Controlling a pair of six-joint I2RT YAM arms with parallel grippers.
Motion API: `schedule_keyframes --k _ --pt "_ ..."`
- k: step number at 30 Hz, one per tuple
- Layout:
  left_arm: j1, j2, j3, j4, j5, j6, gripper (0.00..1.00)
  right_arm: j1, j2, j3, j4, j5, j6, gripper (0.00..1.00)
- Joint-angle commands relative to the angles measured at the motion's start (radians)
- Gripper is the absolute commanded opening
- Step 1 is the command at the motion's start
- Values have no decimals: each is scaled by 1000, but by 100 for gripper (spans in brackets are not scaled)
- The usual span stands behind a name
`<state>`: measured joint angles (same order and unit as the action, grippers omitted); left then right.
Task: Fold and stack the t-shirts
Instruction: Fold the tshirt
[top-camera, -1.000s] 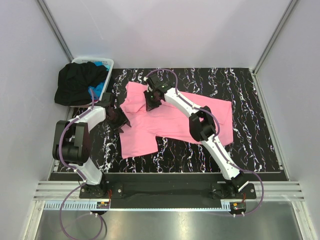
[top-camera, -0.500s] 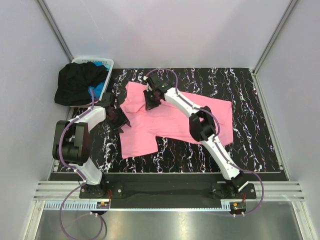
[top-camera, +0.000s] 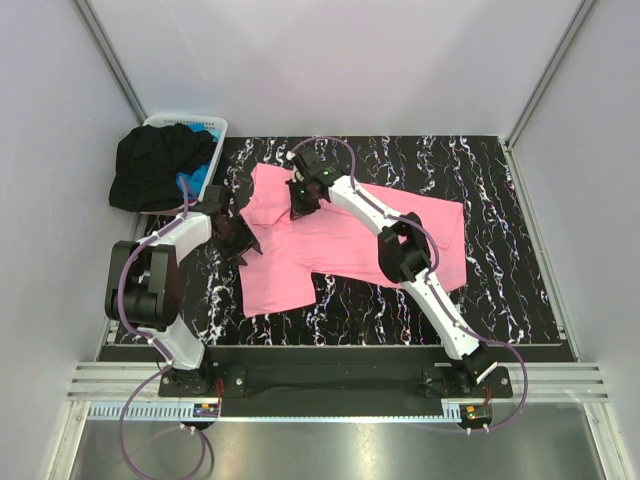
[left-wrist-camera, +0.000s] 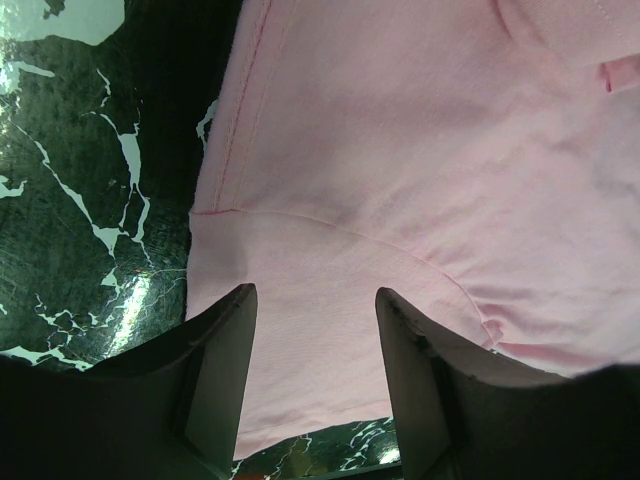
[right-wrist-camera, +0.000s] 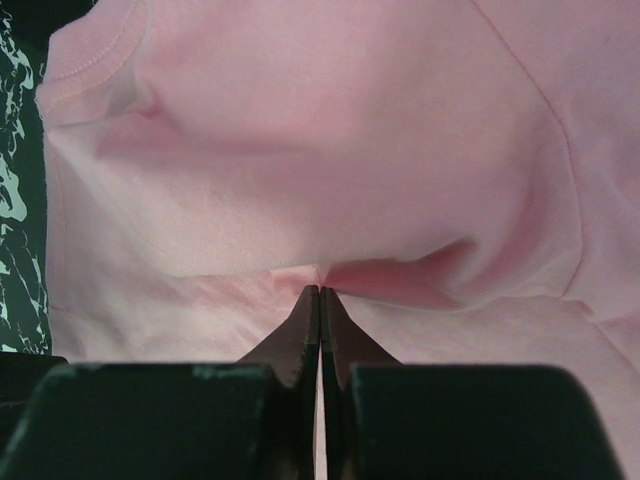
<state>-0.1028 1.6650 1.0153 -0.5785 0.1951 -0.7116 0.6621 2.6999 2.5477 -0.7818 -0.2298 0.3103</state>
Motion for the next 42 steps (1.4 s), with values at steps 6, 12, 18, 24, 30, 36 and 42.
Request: schedule_keyframes --k 6,12,18,24,30,36,42 --pt "5 -24 17 8 -11 4 56 17 -112 -58 19 81 -16 0" --pt "5 -16 25 9 -6 1 56 24 -221 -154 4 144 -28 0" --pt "5 -13 34 9 -6 -3 56 24 -256 -208 0 127 -28 0" --pt "5 4 52 17 7 1 57 24 -213 -190 -8 46 -28 19" --pt "5 62 141 132 116 -29 62 22 -276 -251 -25 286 -39 27" --pt "-40 254 343 172 170 -89 62 -12 -403 -433 -27 444 7 26" --pt "-147 343 480 169 109 -126 61 -91 -575 -651 30 515 41 25"
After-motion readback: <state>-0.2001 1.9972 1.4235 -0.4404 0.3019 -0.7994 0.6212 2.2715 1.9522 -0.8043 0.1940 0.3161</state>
